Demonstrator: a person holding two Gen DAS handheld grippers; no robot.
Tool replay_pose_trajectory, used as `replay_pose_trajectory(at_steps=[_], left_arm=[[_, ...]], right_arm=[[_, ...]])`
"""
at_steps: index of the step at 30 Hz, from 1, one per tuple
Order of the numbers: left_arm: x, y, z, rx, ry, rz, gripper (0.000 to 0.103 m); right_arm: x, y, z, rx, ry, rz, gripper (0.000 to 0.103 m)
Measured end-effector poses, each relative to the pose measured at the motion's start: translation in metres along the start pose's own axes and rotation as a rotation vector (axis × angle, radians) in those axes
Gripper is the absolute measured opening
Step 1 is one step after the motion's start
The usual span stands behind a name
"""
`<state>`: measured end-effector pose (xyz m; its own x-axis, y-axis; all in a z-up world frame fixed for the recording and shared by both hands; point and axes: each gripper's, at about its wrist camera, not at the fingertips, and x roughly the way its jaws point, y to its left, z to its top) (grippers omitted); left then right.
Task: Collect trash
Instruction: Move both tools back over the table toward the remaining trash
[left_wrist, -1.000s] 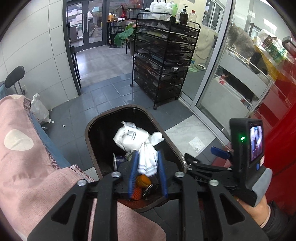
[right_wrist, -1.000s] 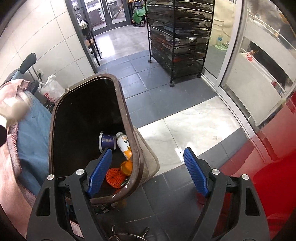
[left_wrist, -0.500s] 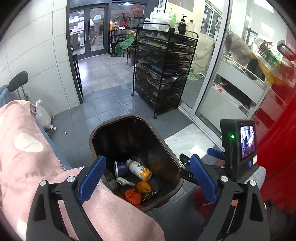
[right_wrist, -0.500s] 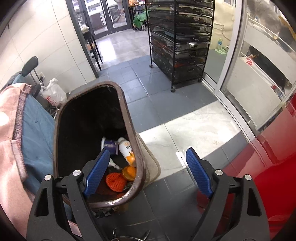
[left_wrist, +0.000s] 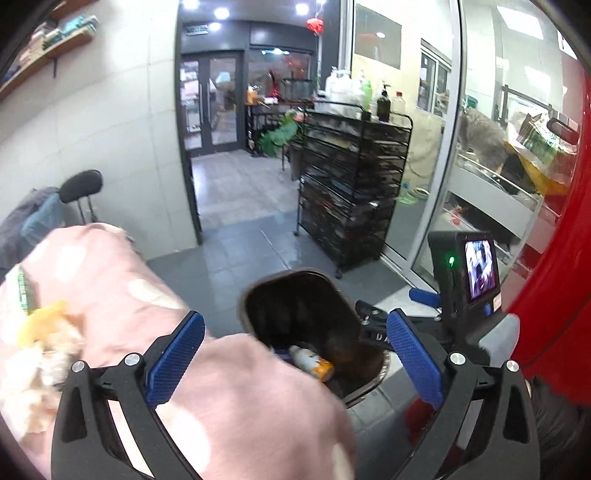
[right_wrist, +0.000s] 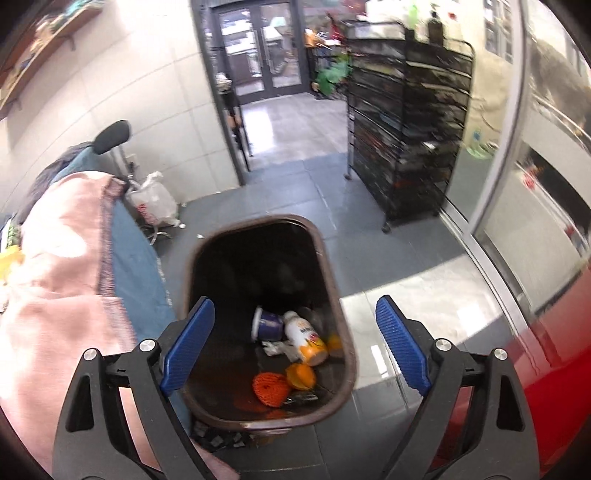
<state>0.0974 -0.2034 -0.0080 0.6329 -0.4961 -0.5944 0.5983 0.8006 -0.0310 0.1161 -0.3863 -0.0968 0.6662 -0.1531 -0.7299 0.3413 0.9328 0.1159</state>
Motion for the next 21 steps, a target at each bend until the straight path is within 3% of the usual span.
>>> replay_pose_trajectory(at_steps=[10,21], left_arm=[[-0.031,0.059,-0.025,-0.143,0.012,0.095,0.097],[-0.066,0.125,-0.063,-0.293,0.027,0.213,0.097]], right_arm=[[-0.021,0.076,0.018,-0.125,0.008,0.170,0.088],[-0.045,0.190,0.023,-0.390,0.020,0.371,0.088]])
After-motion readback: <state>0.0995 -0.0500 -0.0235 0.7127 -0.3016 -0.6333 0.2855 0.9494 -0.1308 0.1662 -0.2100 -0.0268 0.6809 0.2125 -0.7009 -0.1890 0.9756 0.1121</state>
